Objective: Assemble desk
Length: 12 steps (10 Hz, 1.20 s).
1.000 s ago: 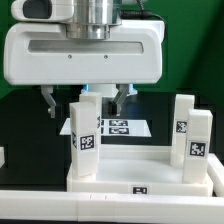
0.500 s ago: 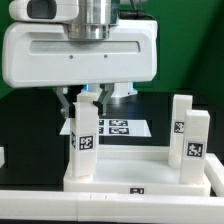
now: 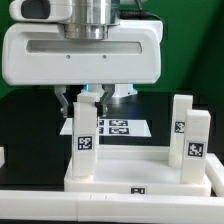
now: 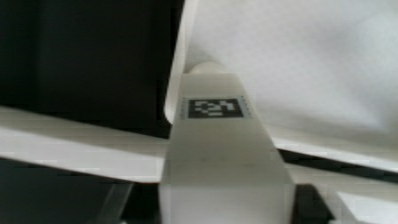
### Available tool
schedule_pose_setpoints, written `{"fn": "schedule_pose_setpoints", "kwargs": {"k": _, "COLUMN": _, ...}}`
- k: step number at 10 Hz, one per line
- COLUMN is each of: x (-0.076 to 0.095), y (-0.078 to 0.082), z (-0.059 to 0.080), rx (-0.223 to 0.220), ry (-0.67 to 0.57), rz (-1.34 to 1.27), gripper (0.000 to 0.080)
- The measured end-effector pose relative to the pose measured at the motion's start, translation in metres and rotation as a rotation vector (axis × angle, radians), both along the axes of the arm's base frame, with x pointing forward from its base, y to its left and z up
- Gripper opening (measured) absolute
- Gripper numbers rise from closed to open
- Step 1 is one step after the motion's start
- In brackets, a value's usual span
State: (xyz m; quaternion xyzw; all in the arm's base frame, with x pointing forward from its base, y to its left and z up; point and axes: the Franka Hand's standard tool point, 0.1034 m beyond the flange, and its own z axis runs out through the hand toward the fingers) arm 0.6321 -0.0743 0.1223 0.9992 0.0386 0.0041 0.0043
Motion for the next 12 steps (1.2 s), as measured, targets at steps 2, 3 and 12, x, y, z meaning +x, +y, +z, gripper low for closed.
{"fn": "schedule_pose_setpoints", "kwargs": {"k": 2, "x": 0.001, "y": 0.0, "z": -0.001, "rx": 0.0, "ry": -0.011, "rz": -0.215, "gripper": 0.029}}
{"fn": "schedule_pose_setpoints", "kwargs": {"k": 3, "x": 0.001, "y": 0.001, "z": 0.0, "rx": 0.002, "ry": -0.013, "rz": -0.286, "gripper": 0.029}}
{"fn": "schedule_pose_setpoints", "kwargs": {"k": 12, "x": 0.003, "y": 0.011, "z": -0.001, "rx": 0.053, "ry": -0.016, "rz": -1.123, "gripper": 0.029}}
